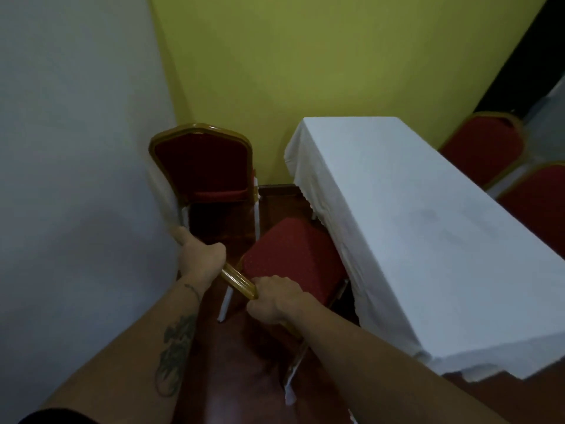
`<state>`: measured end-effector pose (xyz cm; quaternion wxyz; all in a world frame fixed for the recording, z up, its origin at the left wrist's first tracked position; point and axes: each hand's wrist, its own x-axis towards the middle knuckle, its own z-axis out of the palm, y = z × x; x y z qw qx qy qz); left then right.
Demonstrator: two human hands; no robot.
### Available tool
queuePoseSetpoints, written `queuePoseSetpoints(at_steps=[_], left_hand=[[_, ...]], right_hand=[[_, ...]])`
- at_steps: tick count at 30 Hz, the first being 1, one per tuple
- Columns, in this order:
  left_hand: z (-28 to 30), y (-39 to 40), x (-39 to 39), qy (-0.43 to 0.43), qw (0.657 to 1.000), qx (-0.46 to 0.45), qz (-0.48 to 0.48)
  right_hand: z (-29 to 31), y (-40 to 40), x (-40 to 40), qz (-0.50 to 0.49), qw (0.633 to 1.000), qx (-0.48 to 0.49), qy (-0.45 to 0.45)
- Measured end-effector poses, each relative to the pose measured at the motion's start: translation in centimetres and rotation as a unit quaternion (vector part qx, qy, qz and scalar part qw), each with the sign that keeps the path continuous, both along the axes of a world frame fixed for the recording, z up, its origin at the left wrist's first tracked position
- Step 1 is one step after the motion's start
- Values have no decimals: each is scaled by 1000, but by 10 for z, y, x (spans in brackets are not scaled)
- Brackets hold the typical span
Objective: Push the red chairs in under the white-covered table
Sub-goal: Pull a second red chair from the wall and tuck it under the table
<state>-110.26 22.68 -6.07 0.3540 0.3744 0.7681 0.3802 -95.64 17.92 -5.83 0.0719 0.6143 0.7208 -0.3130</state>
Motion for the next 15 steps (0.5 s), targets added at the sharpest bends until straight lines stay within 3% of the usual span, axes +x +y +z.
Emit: queuePoseSetpoints(at_steps=[7, 15], left_hand=[[-9, 28, -22, -29, 998, -4, -47], [-3, 49, -39, -20, 982, -31, -188]], right_hand=[[14, -3, -27, -74, 997, 1, -4], [3, -8, -56, -133, 991, -11, -5]])
